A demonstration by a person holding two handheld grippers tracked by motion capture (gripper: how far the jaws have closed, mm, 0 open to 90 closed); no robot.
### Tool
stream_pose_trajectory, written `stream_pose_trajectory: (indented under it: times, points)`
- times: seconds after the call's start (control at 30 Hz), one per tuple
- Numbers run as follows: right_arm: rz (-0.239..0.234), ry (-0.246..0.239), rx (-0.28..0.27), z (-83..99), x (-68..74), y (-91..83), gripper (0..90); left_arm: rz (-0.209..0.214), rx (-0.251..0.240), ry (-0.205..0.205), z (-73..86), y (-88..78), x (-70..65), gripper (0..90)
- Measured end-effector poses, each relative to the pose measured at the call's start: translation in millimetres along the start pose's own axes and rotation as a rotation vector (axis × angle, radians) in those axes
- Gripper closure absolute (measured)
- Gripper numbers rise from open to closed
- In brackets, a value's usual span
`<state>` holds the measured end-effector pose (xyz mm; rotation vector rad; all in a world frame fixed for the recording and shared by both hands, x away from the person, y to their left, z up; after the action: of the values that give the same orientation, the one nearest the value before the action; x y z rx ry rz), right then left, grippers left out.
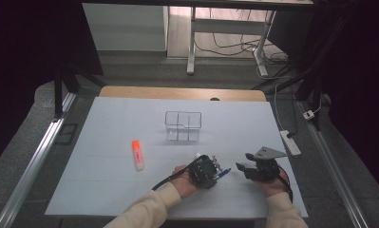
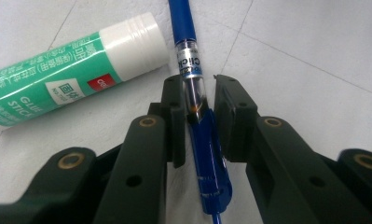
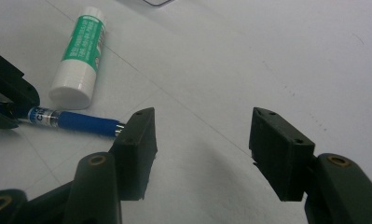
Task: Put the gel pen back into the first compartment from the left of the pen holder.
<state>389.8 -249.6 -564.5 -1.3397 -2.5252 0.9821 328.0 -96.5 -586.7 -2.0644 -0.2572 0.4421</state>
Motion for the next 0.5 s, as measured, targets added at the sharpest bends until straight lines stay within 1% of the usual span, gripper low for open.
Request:
stream_pose_trajectory:
  times: [0.07,0.1,0.23,0.3,0.33,0.43,0.5]
  points:
    - [0.002,0.001,0.000,-0.1,-0.2,0.0,41.2,0.001,0.001,0.000,0.0,0.0,-0.2,74.7]
    - [0.003,0.002,0.001,-0.1,-0.3,0.1,41.2,0.003,0.001,0.004,0.1,0.1,-0.6,78.1]
    - [0.004,0.006,0.001,-0.1,-0.7,0.3,41.2,0.005,0.005,0.007,0.0,0.2,-0.5,78.8]
    - [0.007,0.009,0.000,-0.3,-1.1,0.1,41.2,-0.002,0.008,0.011,-0.1,0.5,-1.1,78.8]
    - [0.018,0.010,-0.001,-0.4,-1.9,0.0,41.2,-0.005,0.012,0.014,-0.1,0.6,-1.3,78.6]
    - [0.011,0.019,-0.005,-0.8,-2.2,0.1,41.3,-0.017,0.018,0.020,-0.6,1.0,-1.8,78.3]
    - [0.016,0.019,-0.004,-0.8,-2.9,0.2,41.4,-0.027,0.028,0.030,-1.0,1.2,-2.3,78.3]
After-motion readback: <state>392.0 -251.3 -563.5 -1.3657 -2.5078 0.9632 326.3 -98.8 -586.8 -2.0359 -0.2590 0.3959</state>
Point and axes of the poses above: each handheld gripper's, and its own axes: y roughly forward along the jaws, z roughly out of its underside, x roughly to its left, the point moved 9 cm from there along y, roughly forward along the jaws, and after that the axes turned 10 degrees about z, right-handed, at the moved point
